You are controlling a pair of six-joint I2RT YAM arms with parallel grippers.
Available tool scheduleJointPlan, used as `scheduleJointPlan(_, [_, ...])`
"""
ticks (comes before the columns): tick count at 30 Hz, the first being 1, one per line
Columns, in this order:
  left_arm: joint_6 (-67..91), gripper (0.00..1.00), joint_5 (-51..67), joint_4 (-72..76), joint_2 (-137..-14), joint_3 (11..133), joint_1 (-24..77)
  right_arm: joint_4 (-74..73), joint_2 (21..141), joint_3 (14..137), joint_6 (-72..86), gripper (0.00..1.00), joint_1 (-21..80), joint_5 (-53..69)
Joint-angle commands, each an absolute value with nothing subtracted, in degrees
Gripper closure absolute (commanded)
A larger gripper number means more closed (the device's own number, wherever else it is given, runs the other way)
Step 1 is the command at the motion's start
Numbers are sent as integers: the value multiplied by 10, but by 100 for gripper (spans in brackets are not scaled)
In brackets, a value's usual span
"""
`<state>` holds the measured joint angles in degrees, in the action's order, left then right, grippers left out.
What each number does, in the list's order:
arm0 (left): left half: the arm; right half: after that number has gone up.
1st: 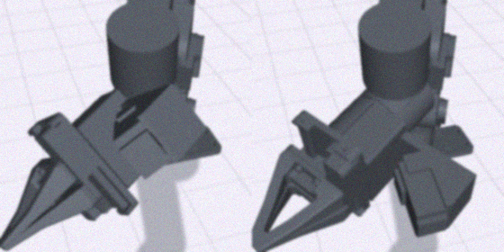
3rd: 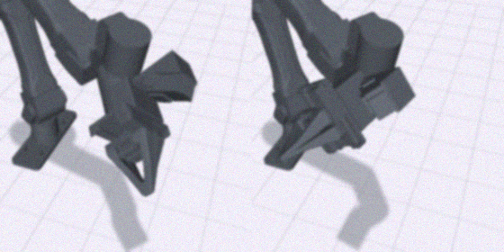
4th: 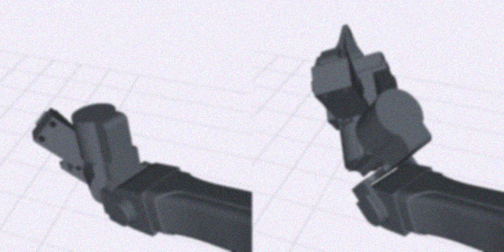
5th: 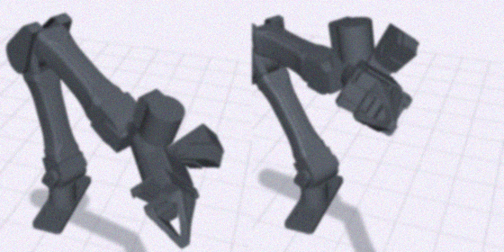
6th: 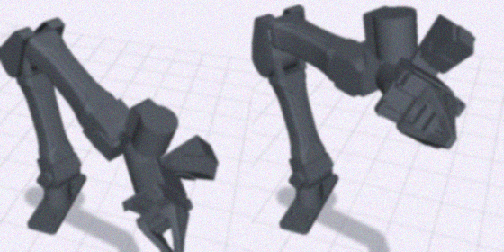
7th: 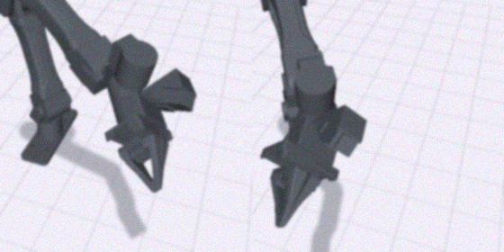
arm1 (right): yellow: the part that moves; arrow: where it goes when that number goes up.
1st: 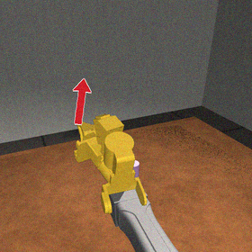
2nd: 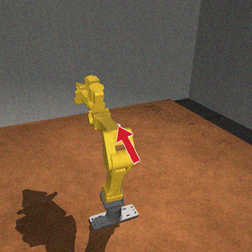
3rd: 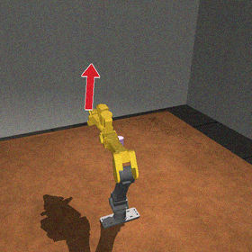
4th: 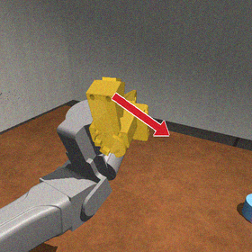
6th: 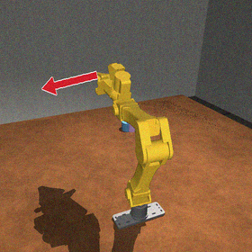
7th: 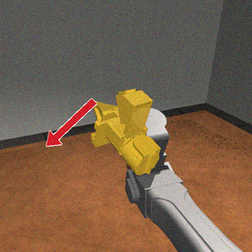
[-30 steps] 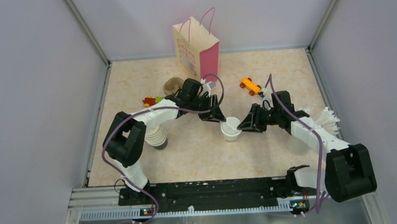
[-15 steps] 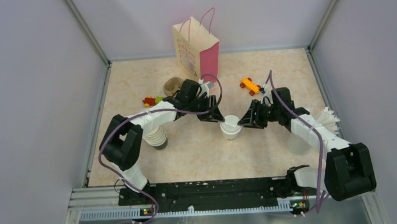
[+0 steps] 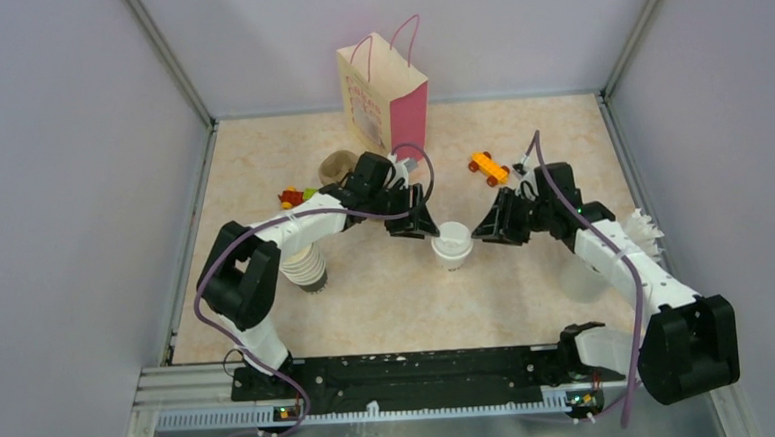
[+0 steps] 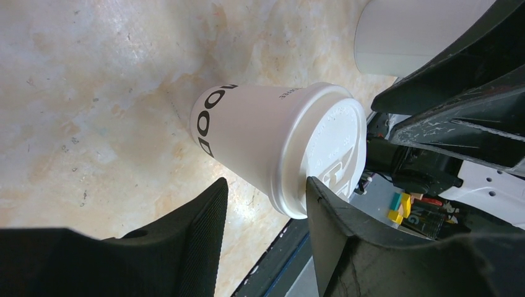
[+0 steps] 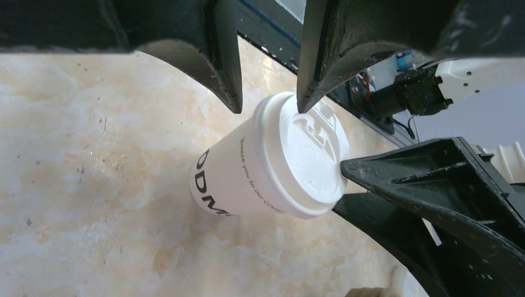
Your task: Pack the takeout coffee
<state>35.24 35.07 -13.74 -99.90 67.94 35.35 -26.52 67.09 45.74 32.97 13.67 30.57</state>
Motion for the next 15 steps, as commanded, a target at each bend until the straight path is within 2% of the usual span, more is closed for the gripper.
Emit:
scheduleJointPlan(1, [349, 45, 351, -128, -1004, 685, 356, -266, 646, 440, 351, 63, 140, 292])
scheduleJointPlan(15, [349, 48, 354, -126, -1015, 684, 356, -221, 651, 410, 385, 66, 139, 291])
